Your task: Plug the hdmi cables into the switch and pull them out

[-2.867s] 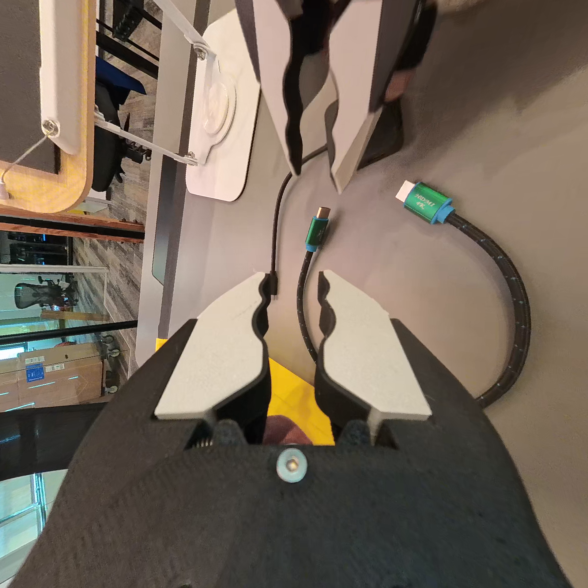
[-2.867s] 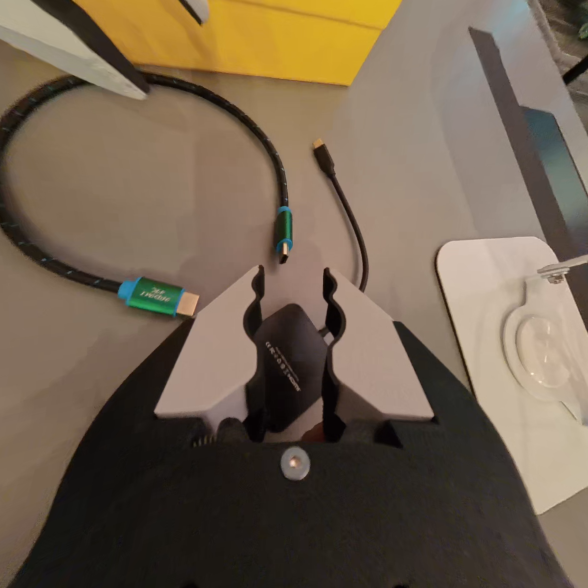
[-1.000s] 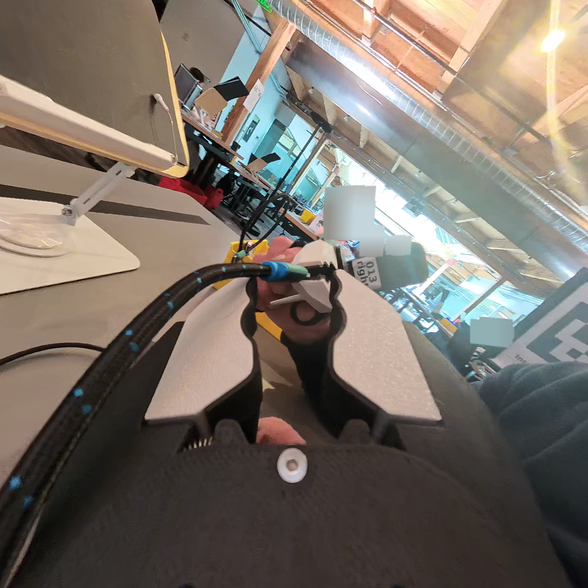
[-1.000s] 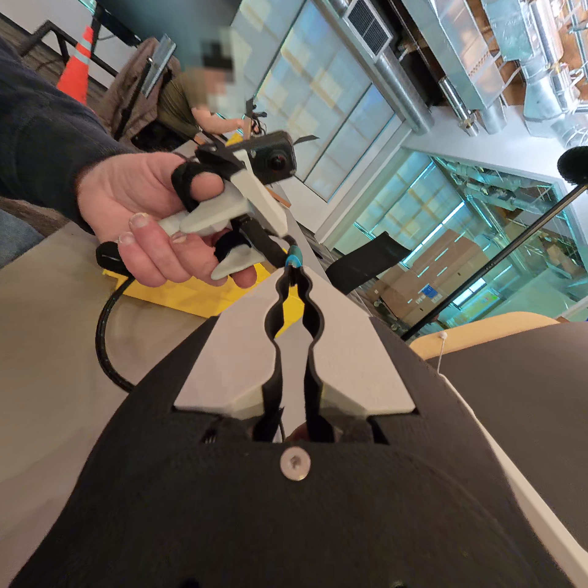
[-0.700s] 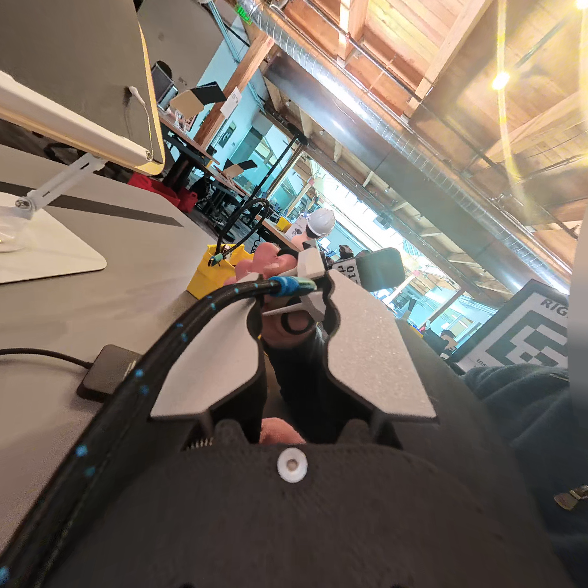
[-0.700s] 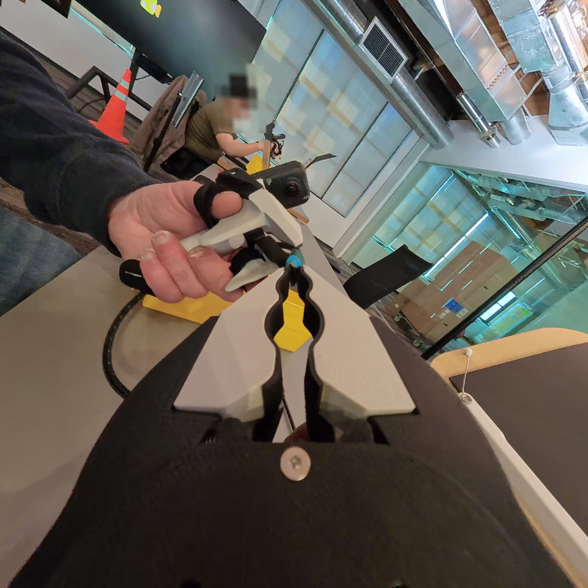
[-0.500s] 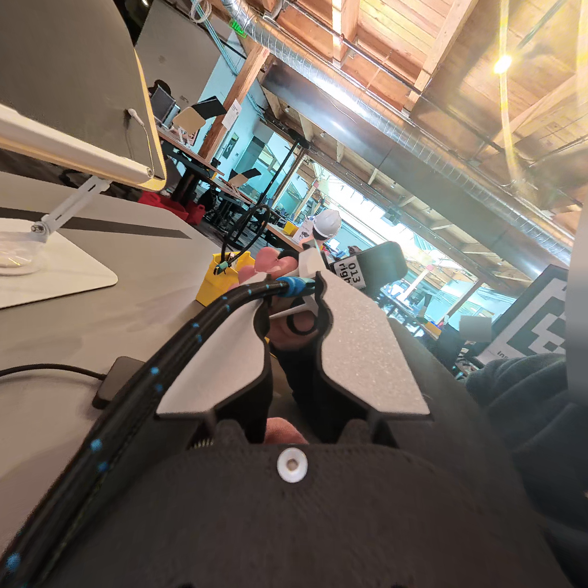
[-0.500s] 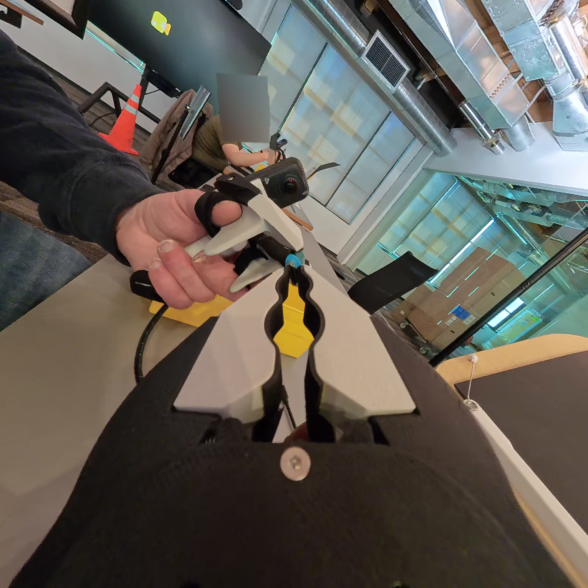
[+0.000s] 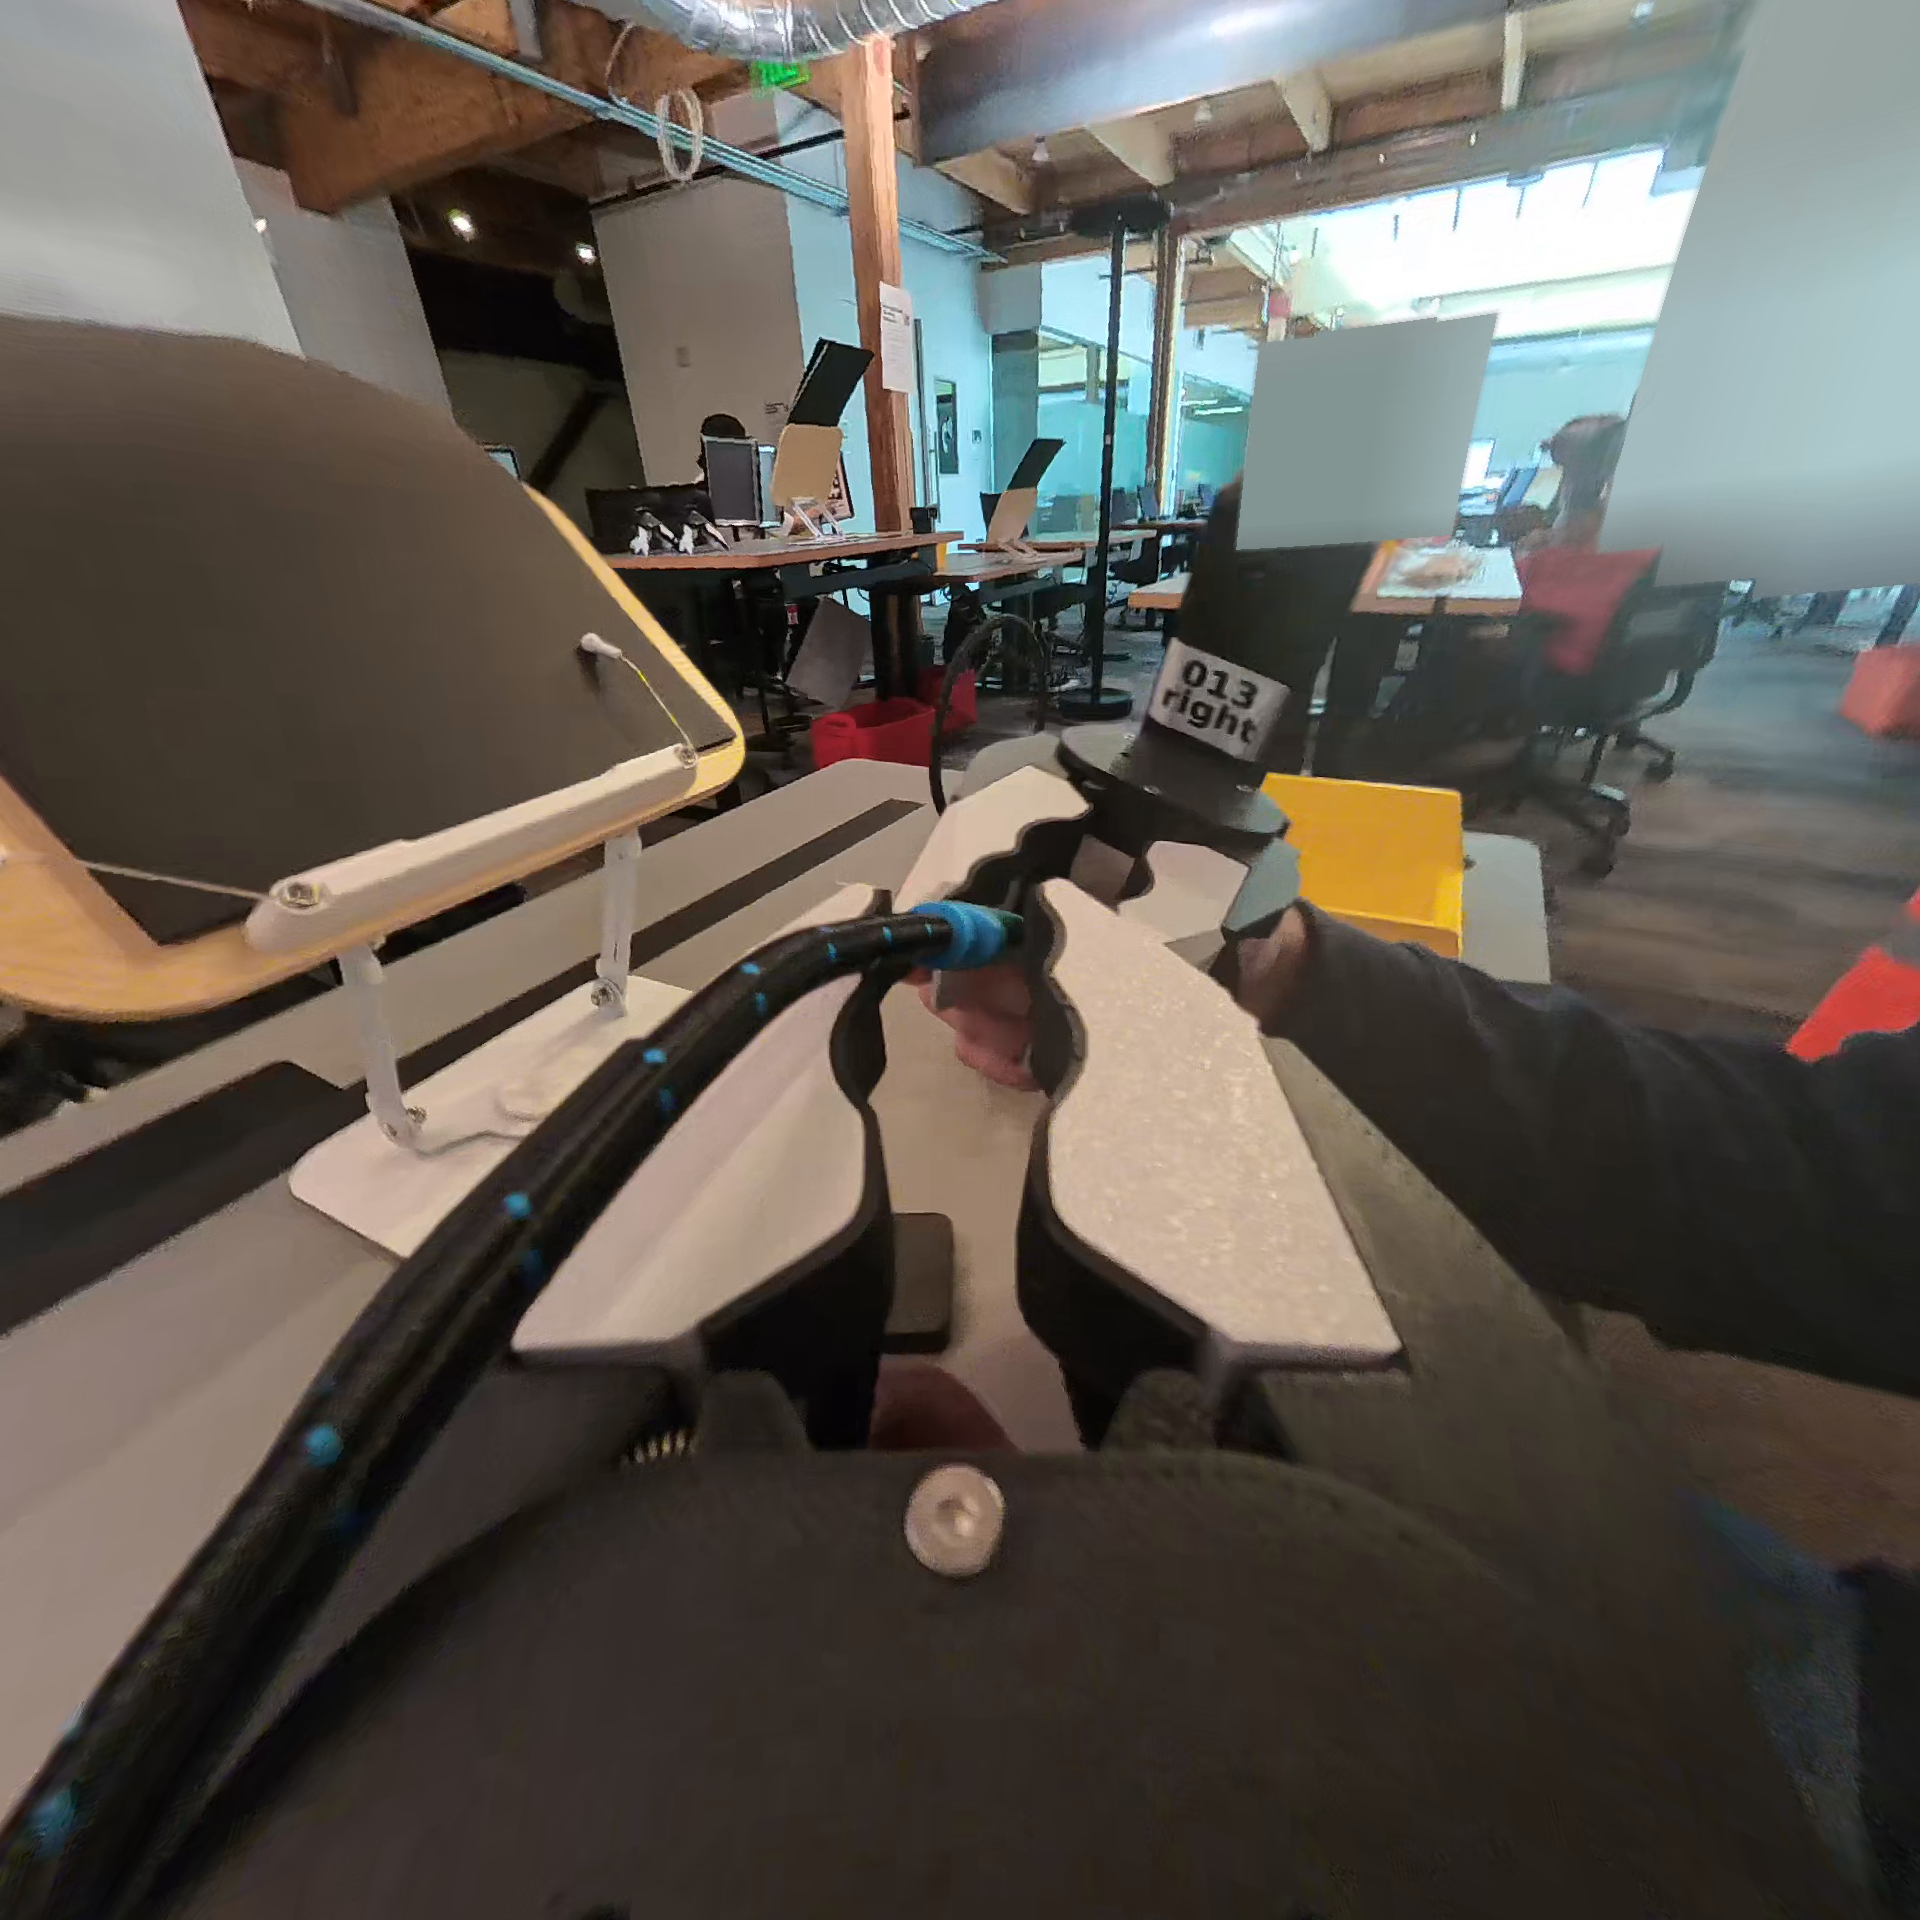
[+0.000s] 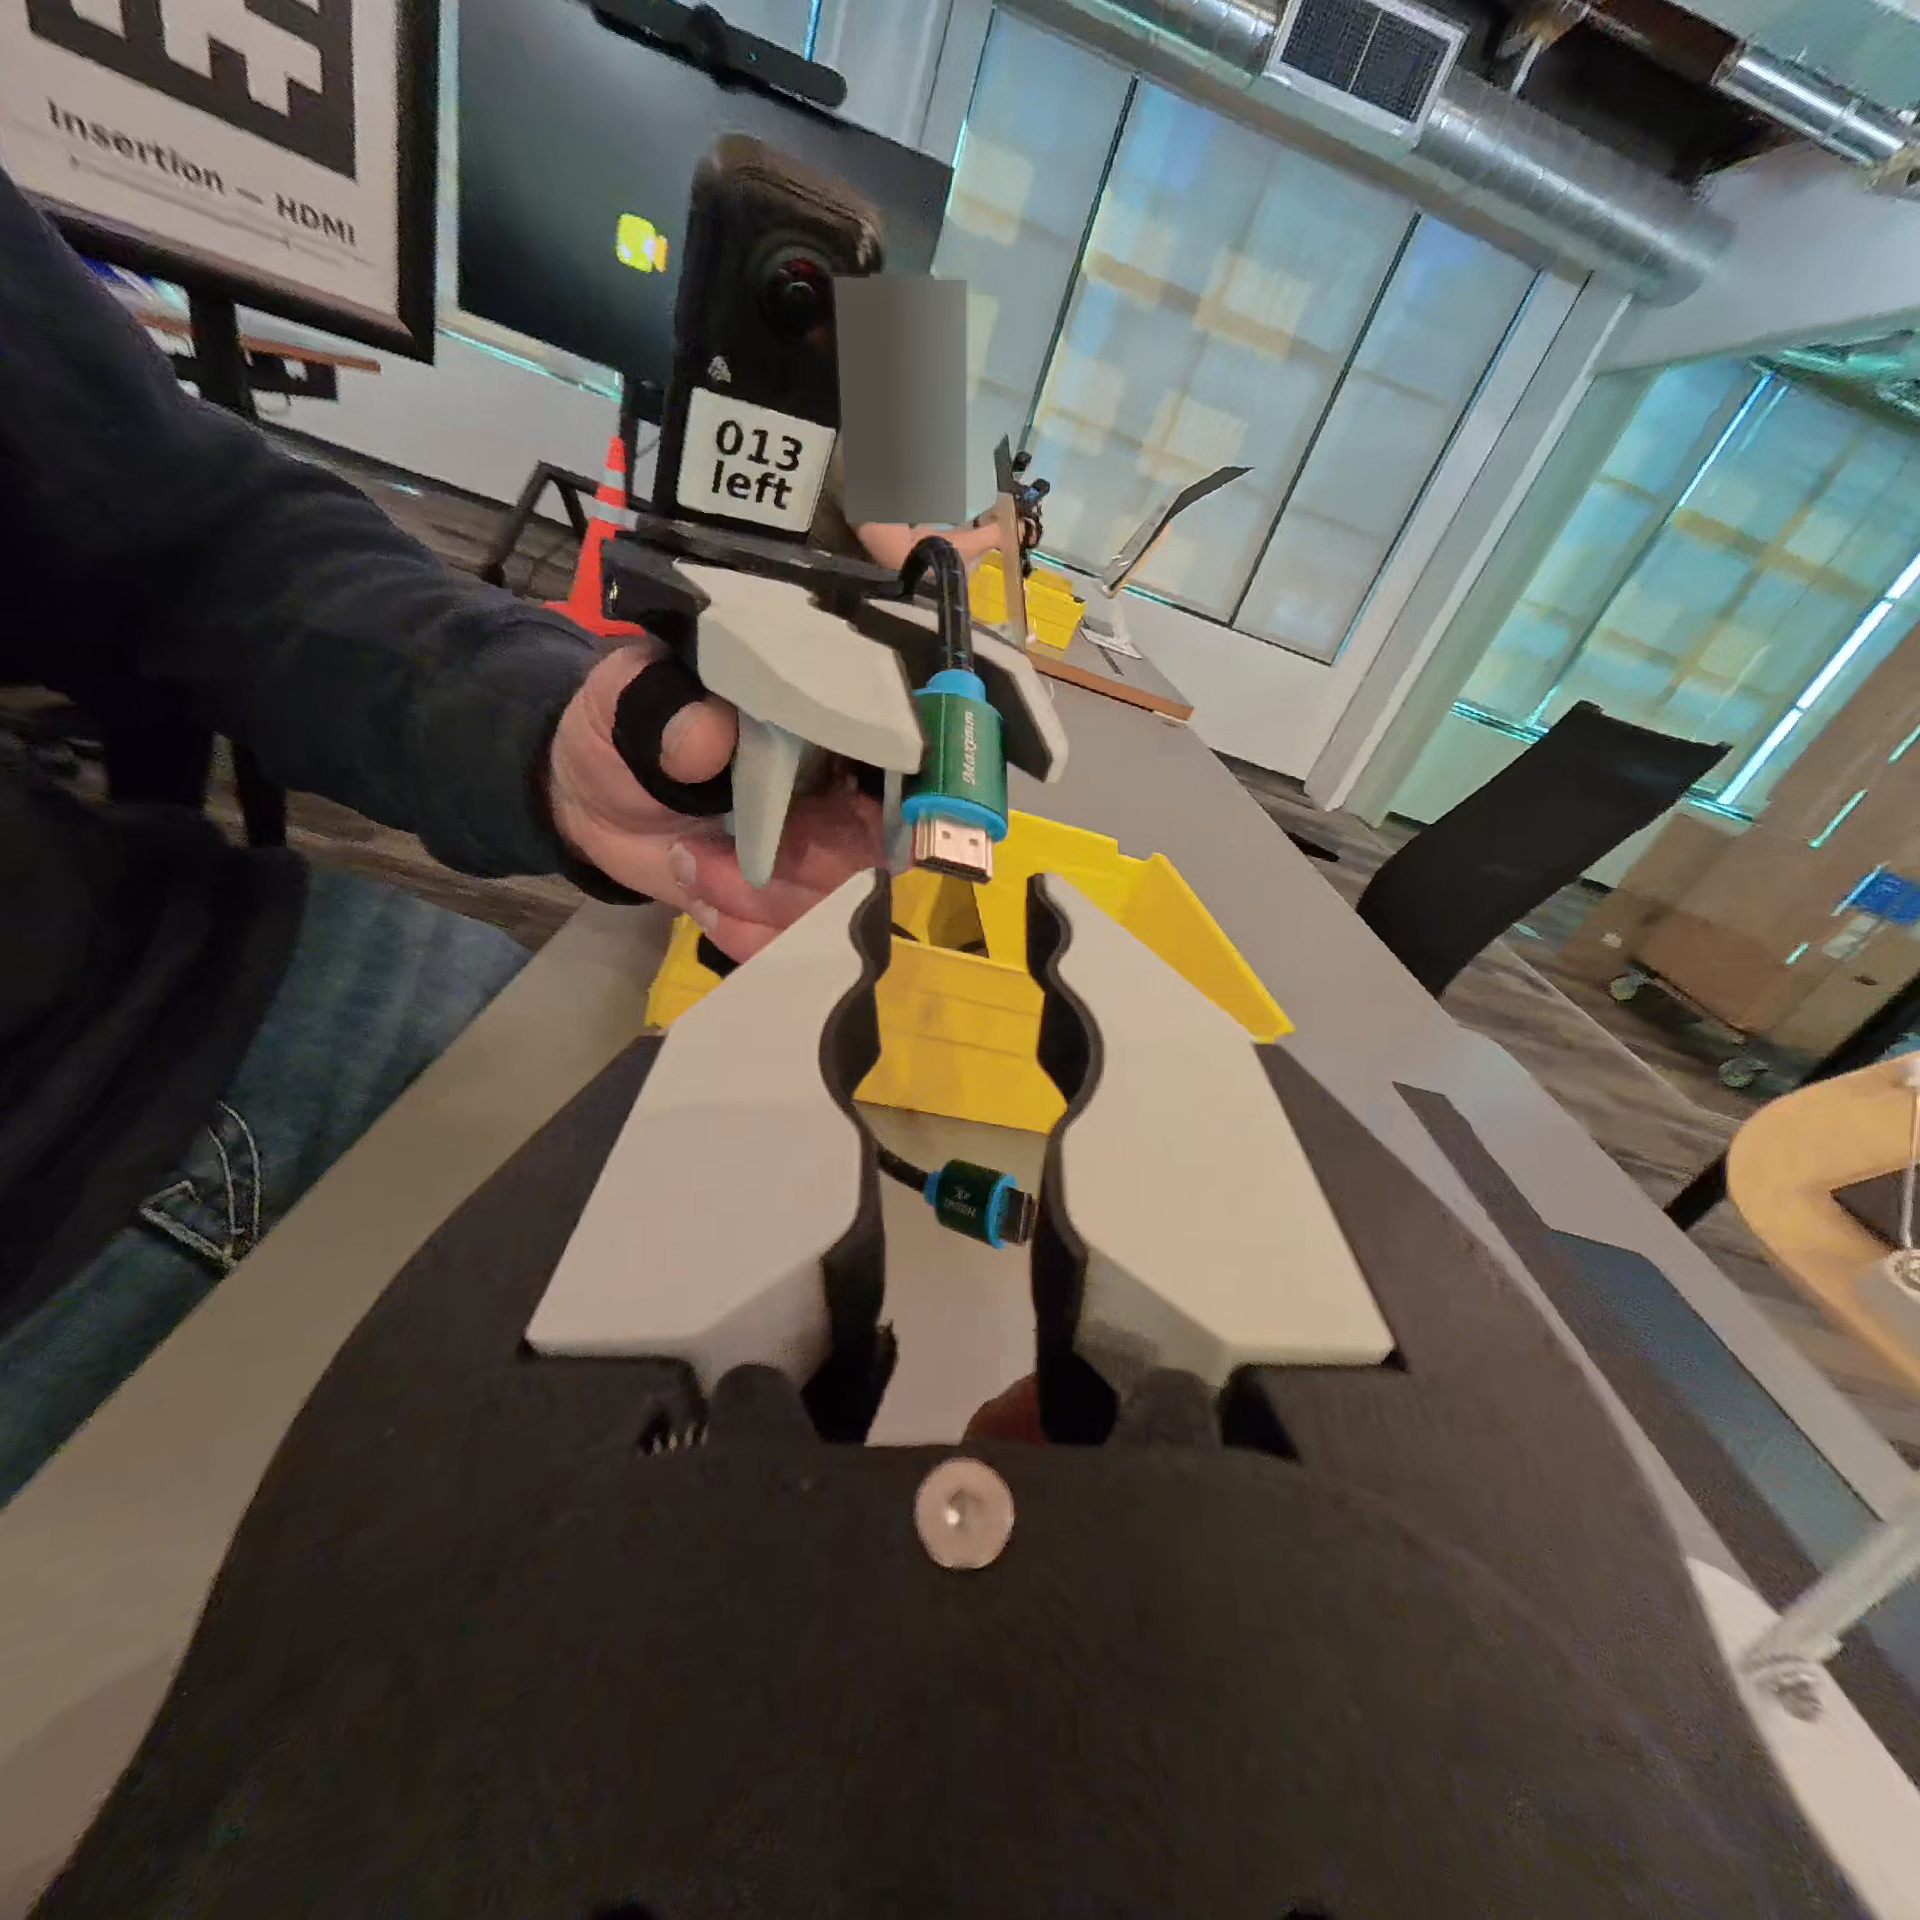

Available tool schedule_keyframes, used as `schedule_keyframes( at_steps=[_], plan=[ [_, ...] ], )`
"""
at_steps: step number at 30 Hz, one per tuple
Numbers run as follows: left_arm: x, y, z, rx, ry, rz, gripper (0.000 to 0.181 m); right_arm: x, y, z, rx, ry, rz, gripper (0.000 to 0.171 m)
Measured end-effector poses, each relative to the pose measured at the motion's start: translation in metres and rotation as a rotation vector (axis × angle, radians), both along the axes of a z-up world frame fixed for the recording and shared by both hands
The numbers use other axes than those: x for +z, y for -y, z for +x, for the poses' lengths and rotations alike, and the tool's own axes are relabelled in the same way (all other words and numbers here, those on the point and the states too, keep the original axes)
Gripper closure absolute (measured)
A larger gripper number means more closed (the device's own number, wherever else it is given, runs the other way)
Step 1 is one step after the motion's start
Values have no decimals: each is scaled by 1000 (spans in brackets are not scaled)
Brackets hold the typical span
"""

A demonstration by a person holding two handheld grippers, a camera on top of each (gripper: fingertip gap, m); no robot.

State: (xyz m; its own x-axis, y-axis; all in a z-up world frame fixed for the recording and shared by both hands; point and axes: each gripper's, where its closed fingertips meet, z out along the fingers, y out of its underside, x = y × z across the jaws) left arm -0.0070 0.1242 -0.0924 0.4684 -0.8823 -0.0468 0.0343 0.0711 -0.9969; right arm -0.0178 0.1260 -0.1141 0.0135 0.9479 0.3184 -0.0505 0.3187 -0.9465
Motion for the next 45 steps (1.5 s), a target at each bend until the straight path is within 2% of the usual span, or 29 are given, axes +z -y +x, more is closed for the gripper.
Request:
schedule_keyframes(
  at_steps=[2,8,13,16,20,26,29,35,41,45],
  plan=[
    [1,1,0,19,-32,51,159,5,2,3,30,-31,-34,156],
    [3,6,2,16,-77,128,158,12,10,6,133,-68,-142,159],
    [3,11,5,5,-125,165,158,10,15,8,151,-56,-104,159],
    [3,13,6,-30,-106,123,155,10,15,10,145,-60,-76,159],
    [-13,1,3,-74,-19,-78,125,12,16,13,143,-65,-61,160],
    [-8,2,0,-153,86,-147,121,3,16,11,146,-13,-64,159],
    [1,11,0,-195,104,-105,126,-2,15,12,152,10,-79,160],
    [-3,21,4,-209,10,-18,157,-9,17,13,179,55,-96,160],
    [-4,22,4,-200,-35,21,171,-11,21,13,199,67,-95,160],
    [-4,22,5,-189,-55,43,171,-12,22,14,199,72,-92,160]
  ],
)
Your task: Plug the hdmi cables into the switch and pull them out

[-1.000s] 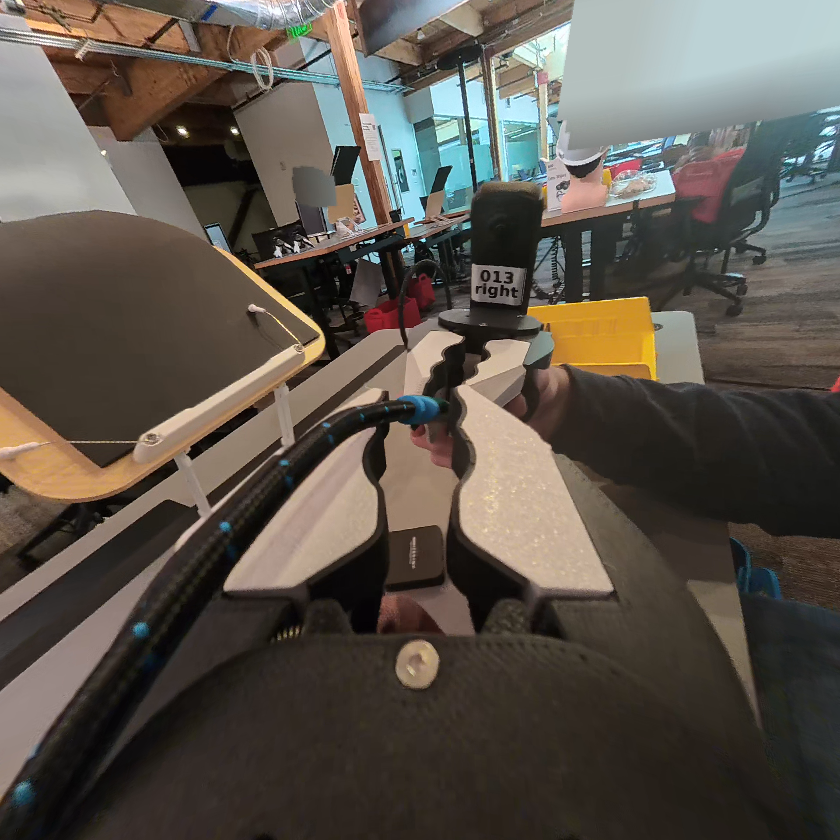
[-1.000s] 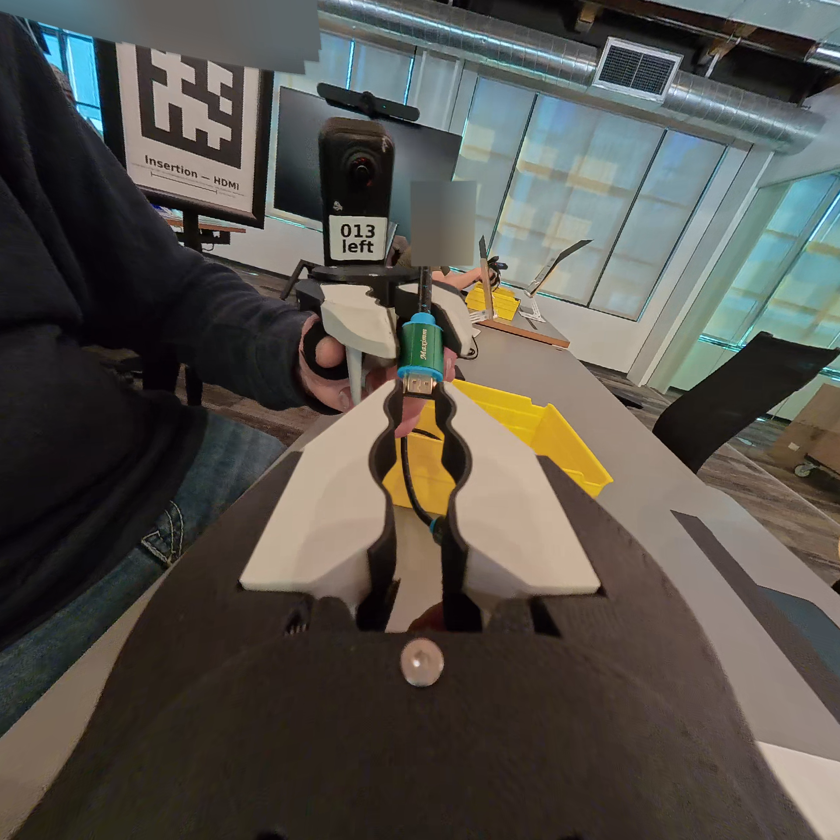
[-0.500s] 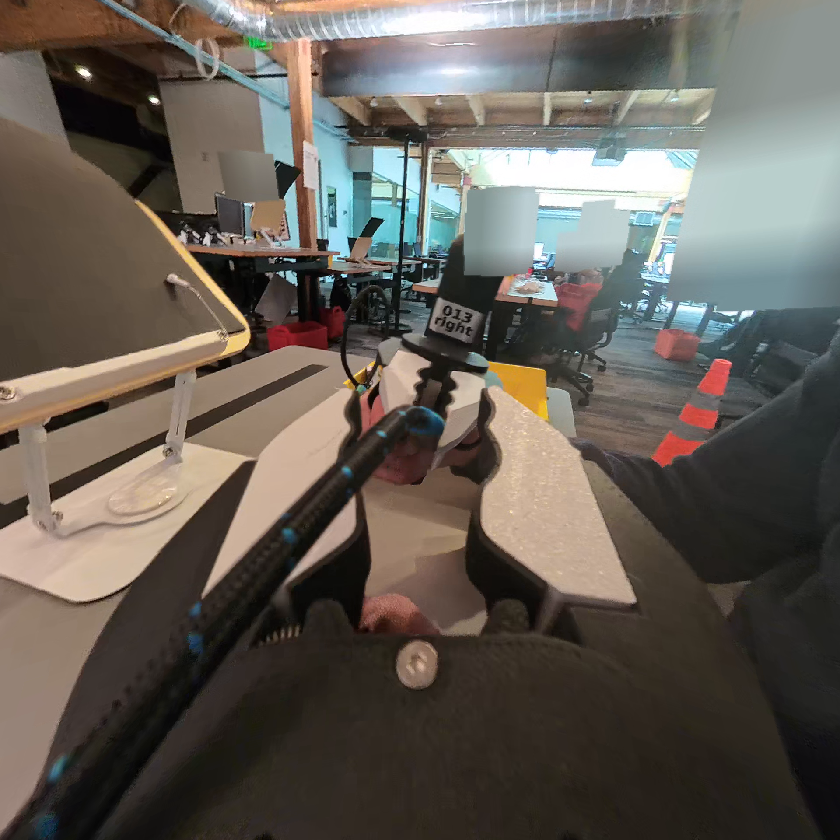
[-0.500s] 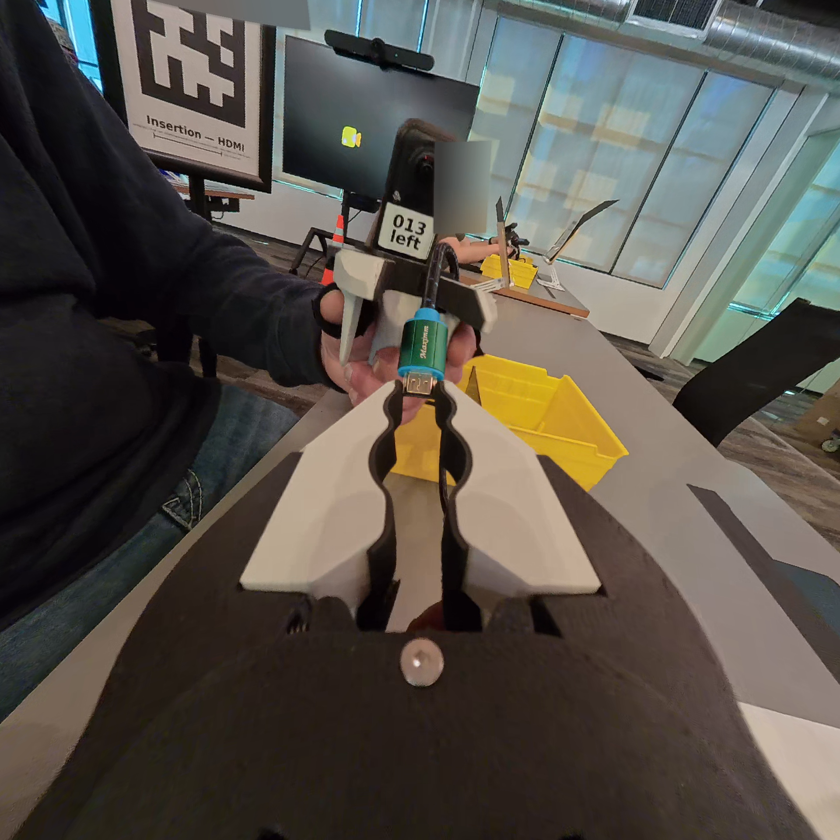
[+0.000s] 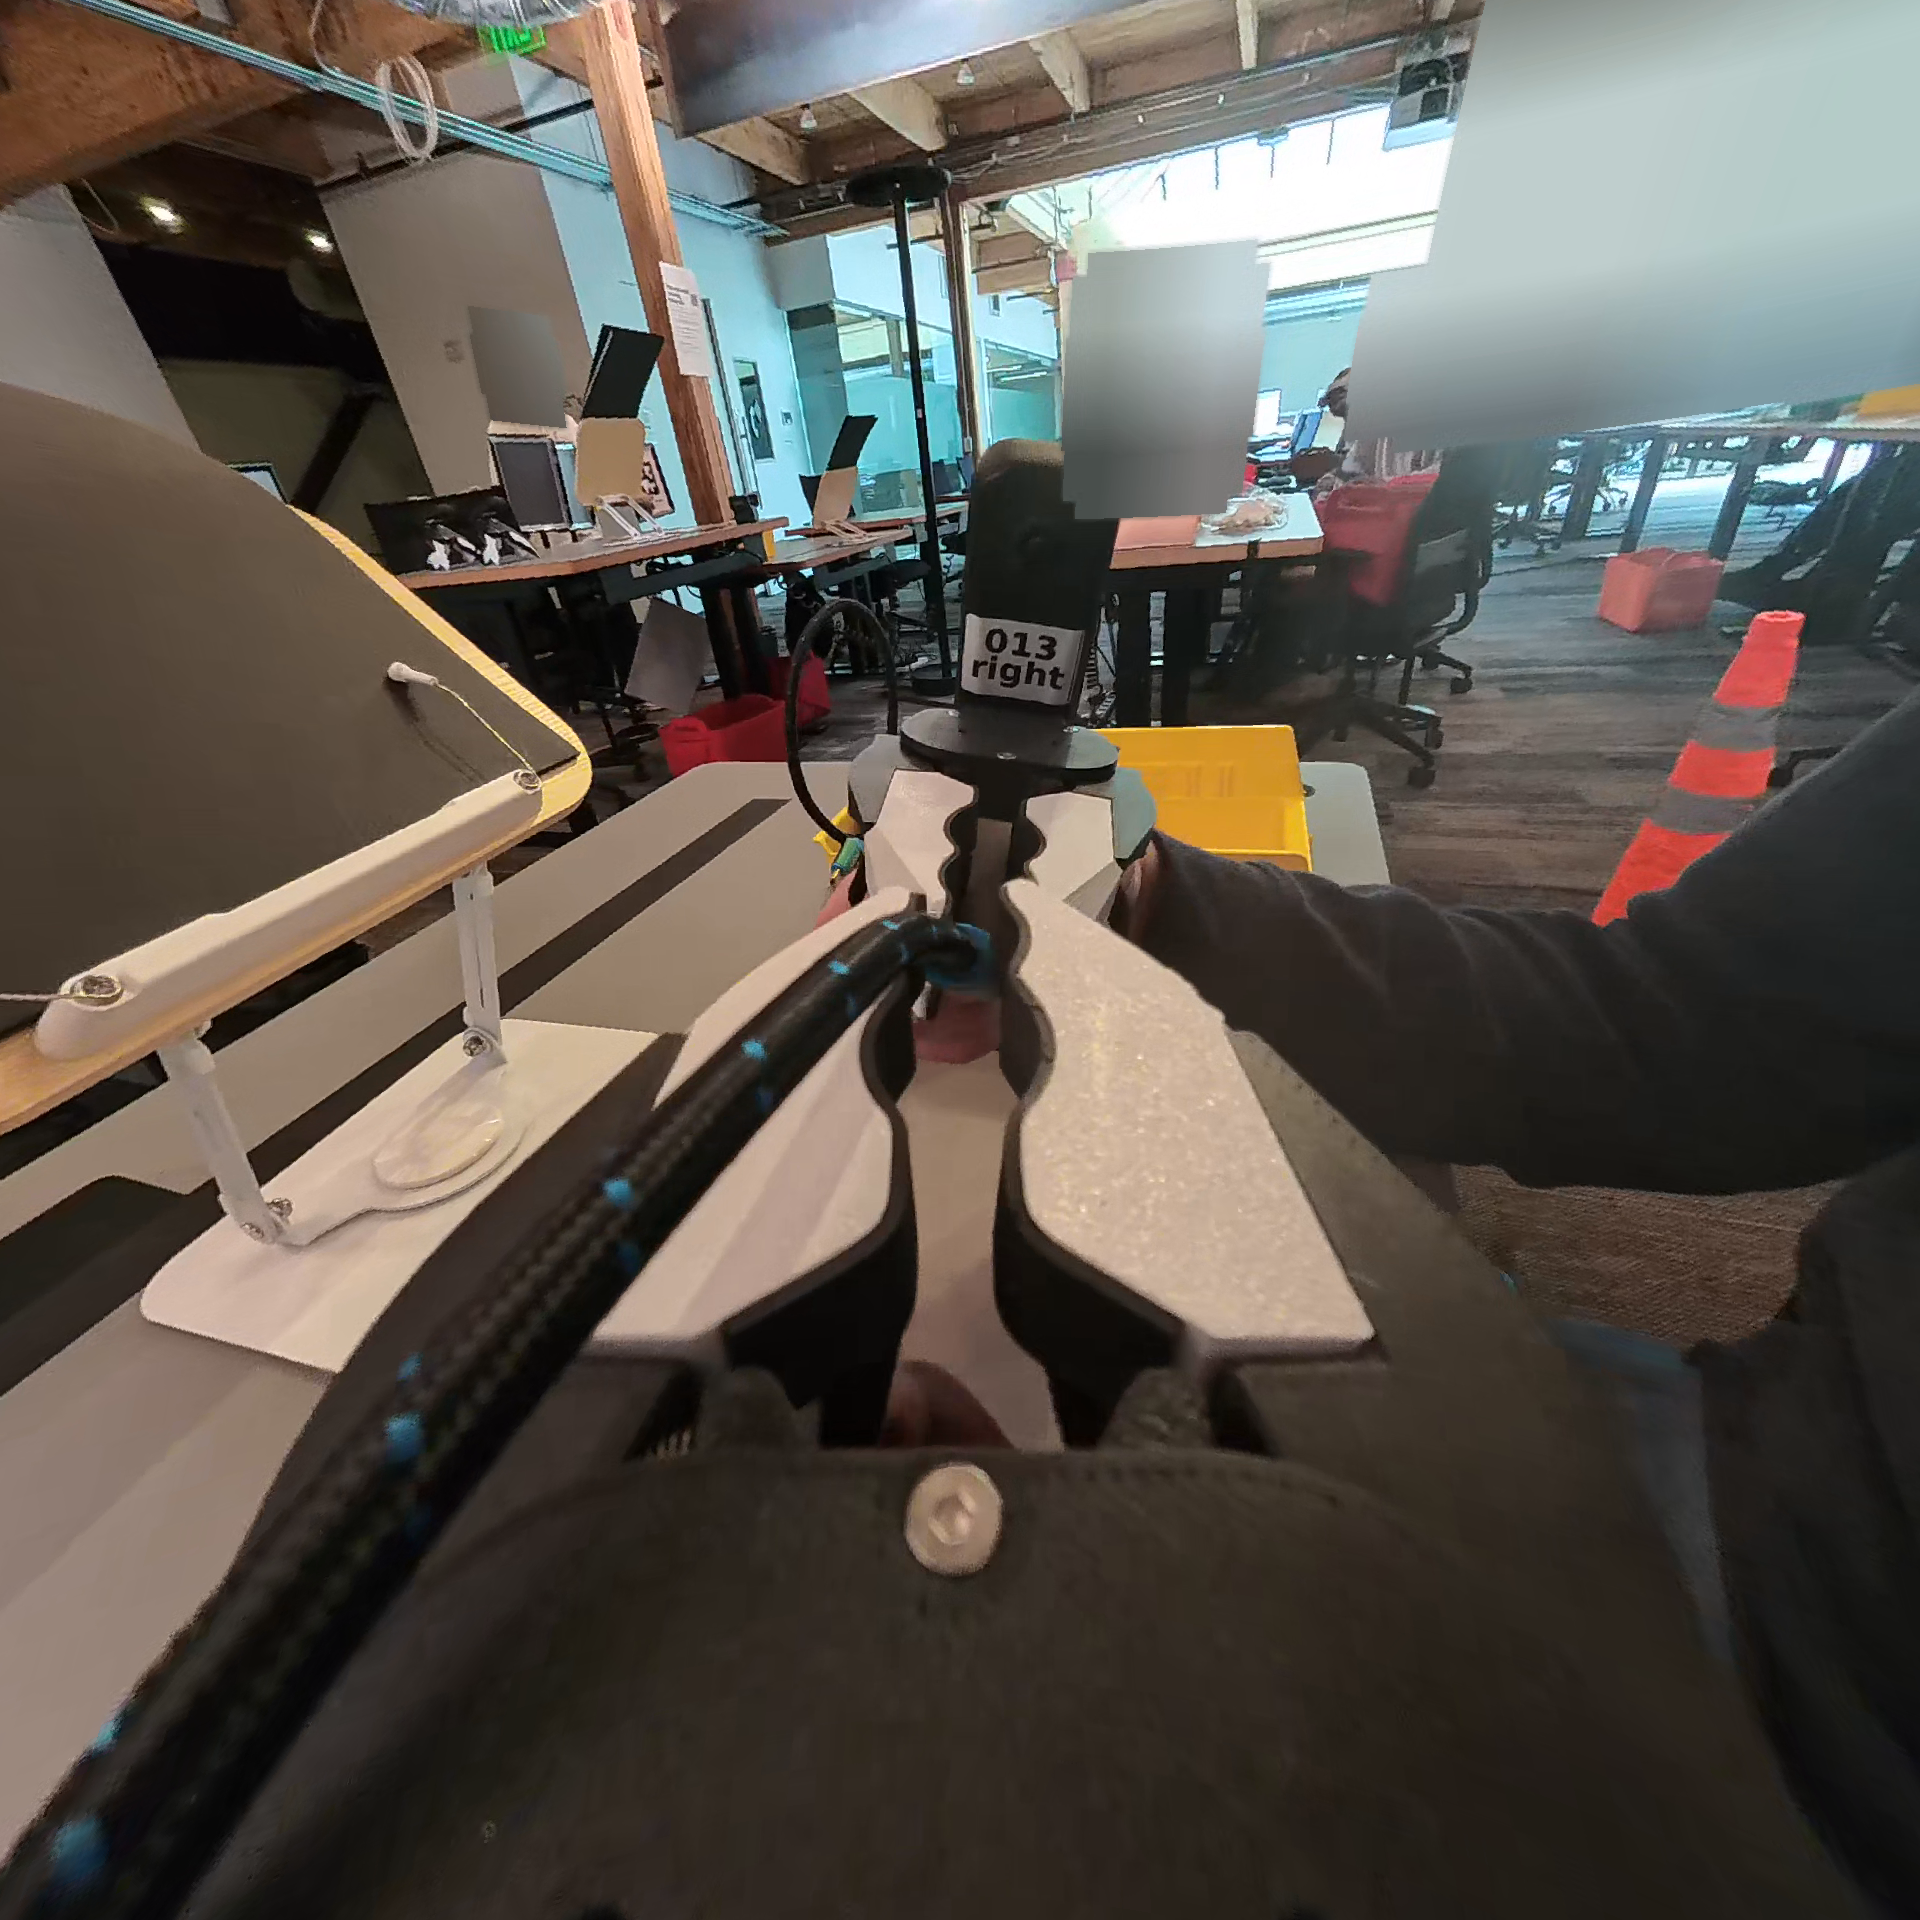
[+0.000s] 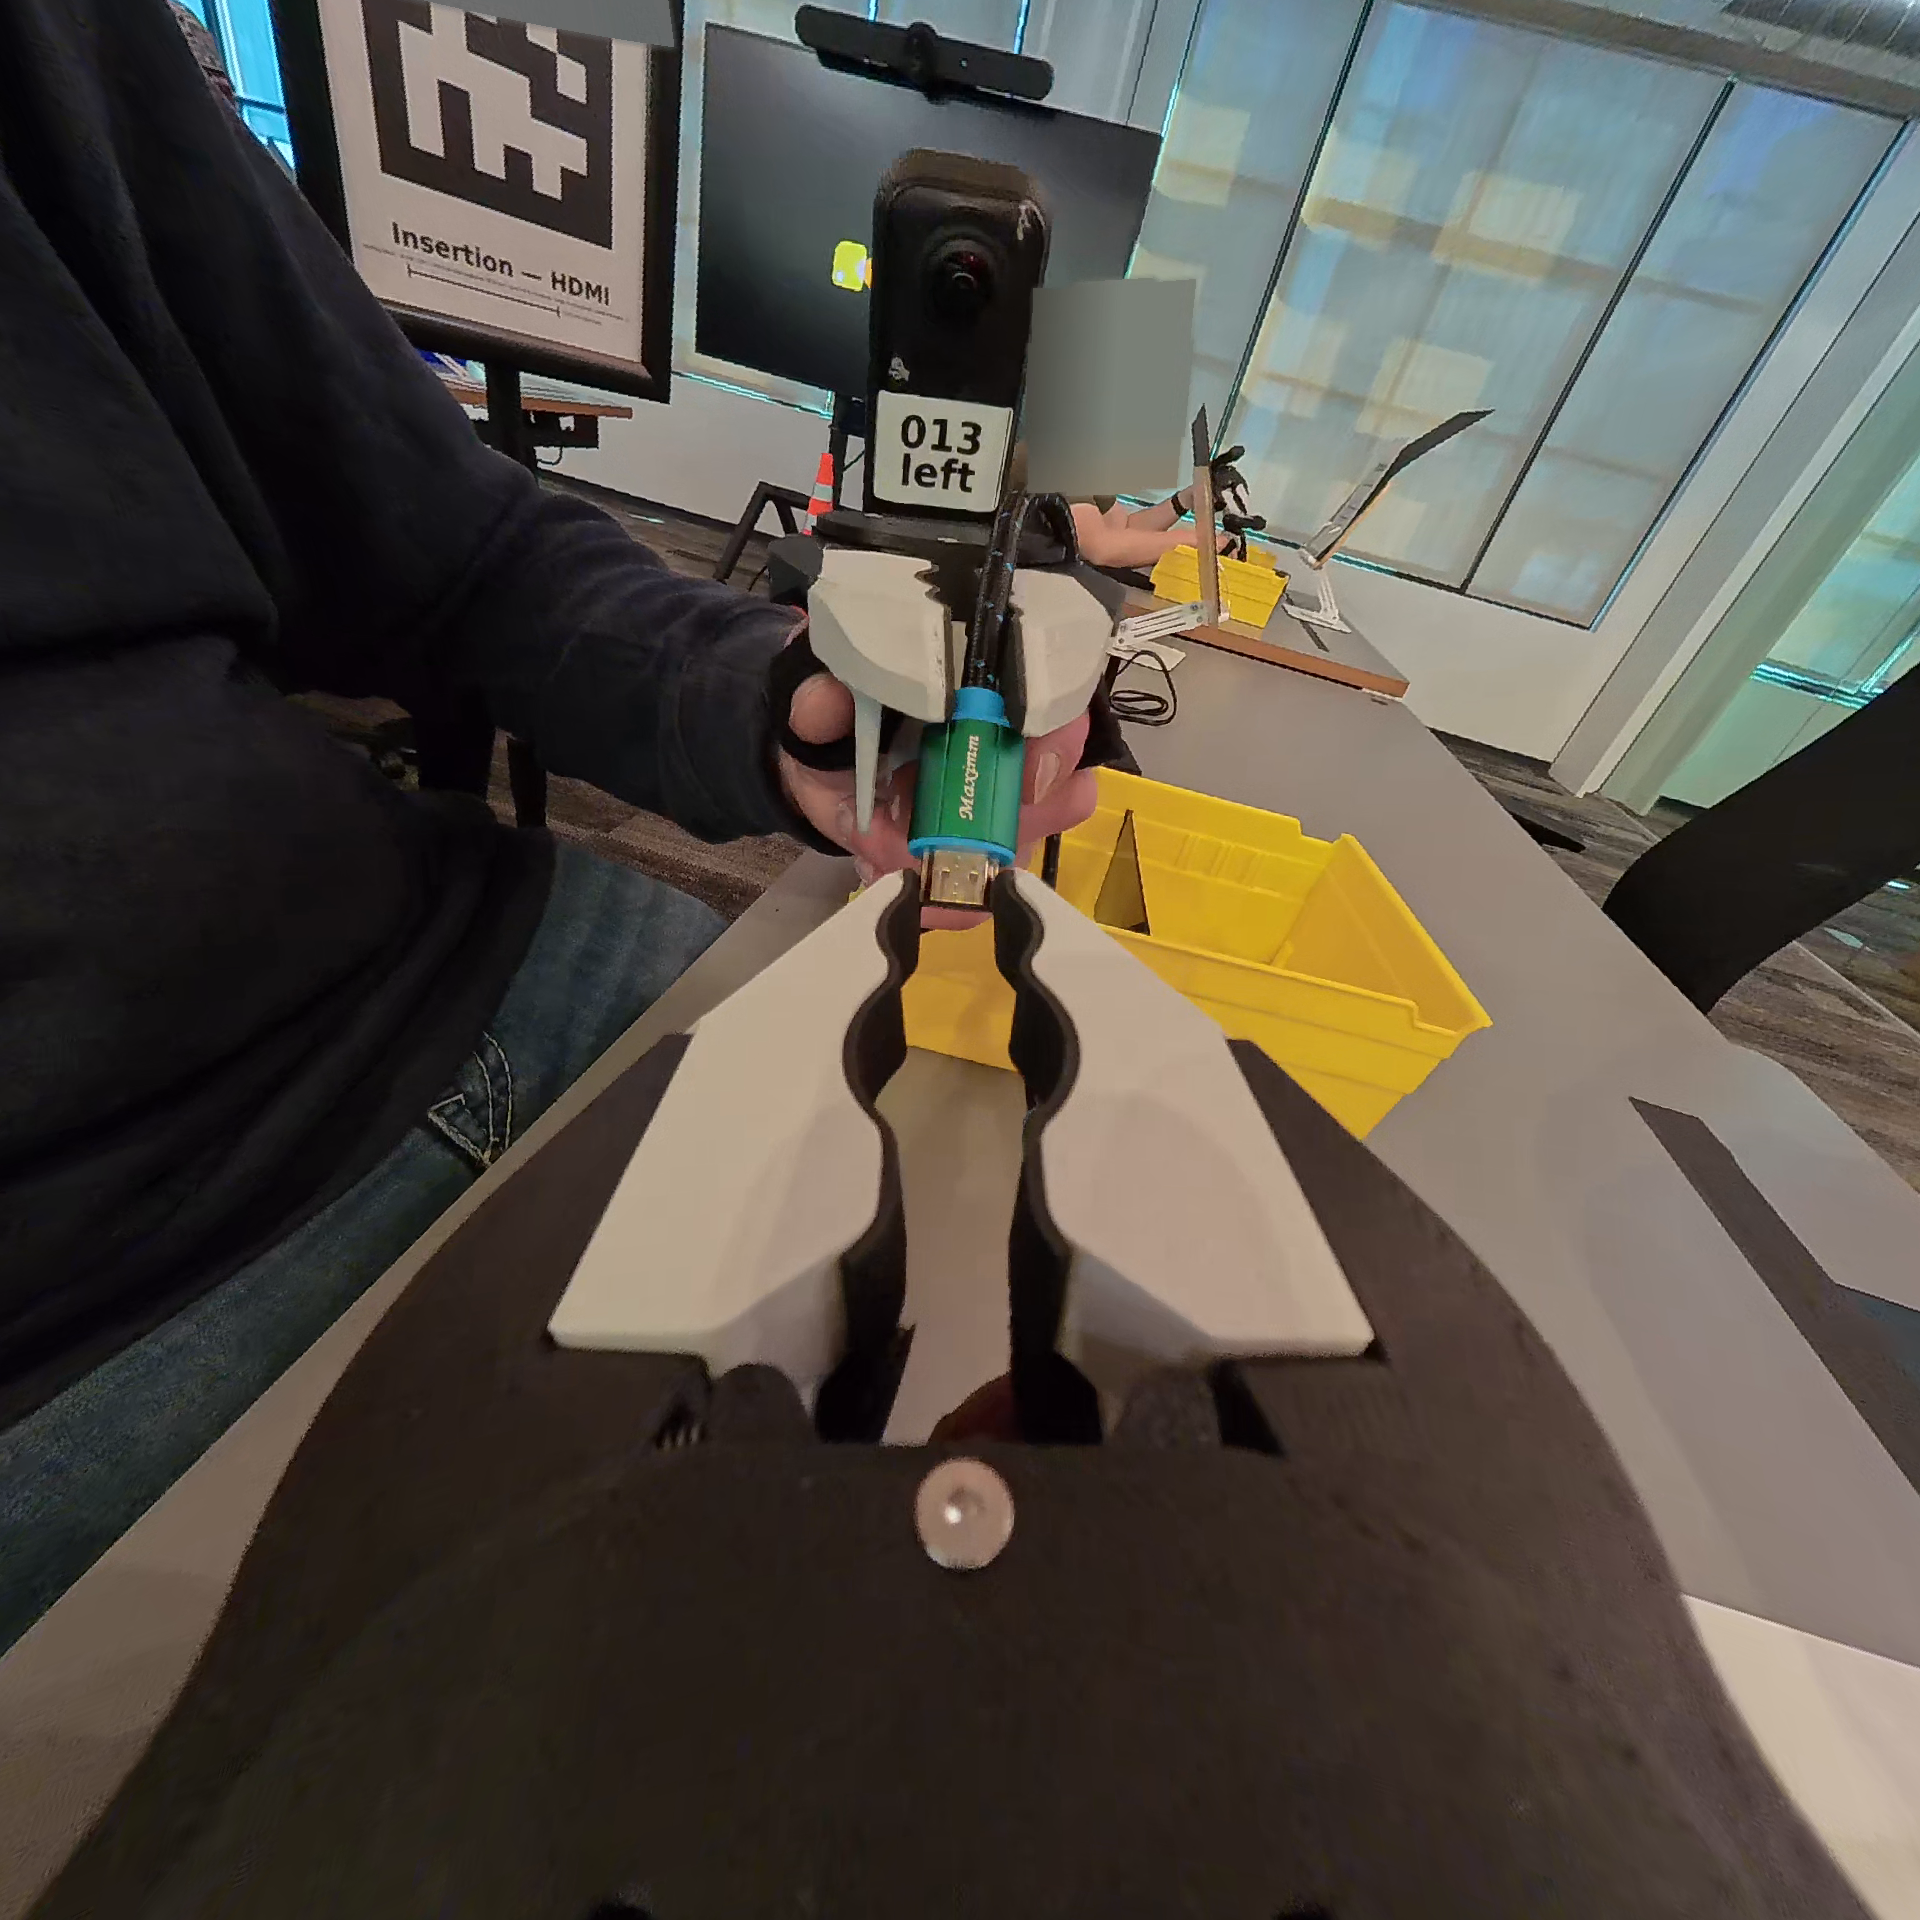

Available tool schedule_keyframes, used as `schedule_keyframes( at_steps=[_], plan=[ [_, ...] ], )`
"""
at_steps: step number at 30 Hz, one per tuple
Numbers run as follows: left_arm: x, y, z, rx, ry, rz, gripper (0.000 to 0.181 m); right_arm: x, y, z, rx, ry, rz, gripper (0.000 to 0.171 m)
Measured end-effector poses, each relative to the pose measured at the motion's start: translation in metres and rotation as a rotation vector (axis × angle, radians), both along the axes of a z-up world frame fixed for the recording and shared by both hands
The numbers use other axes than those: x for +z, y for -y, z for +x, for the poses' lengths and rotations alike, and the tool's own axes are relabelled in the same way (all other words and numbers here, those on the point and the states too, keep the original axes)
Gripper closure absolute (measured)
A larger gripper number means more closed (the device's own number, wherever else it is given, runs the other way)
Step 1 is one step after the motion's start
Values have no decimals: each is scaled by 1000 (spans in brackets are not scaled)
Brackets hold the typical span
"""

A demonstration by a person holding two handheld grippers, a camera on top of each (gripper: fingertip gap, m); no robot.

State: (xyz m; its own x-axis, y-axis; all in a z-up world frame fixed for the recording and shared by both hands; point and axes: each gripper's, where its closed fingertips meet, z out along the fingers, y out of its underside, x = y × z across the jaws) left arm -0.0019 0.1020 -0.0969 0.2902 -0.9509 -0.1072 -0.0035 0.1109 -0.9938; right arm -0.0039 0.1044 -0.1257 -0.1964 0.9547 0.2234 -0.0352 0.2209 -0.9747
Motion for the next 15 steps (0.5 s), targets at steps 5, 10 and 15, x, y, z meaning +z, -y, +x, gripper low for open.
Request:
schedule_keyframes(
  at_steps=[5,10,15],
  plan=[
    [-6,1,0,13,-93,66,170,-7,1,-1,-1,41,14,160],
    [-10,1,0,30,-185,111,170,-11,1,-3,-11,69,33,160],
    [-14,-2,-1,39,-214,109,170,-15,-2,-4,-32,91,53,160]
  ],
)
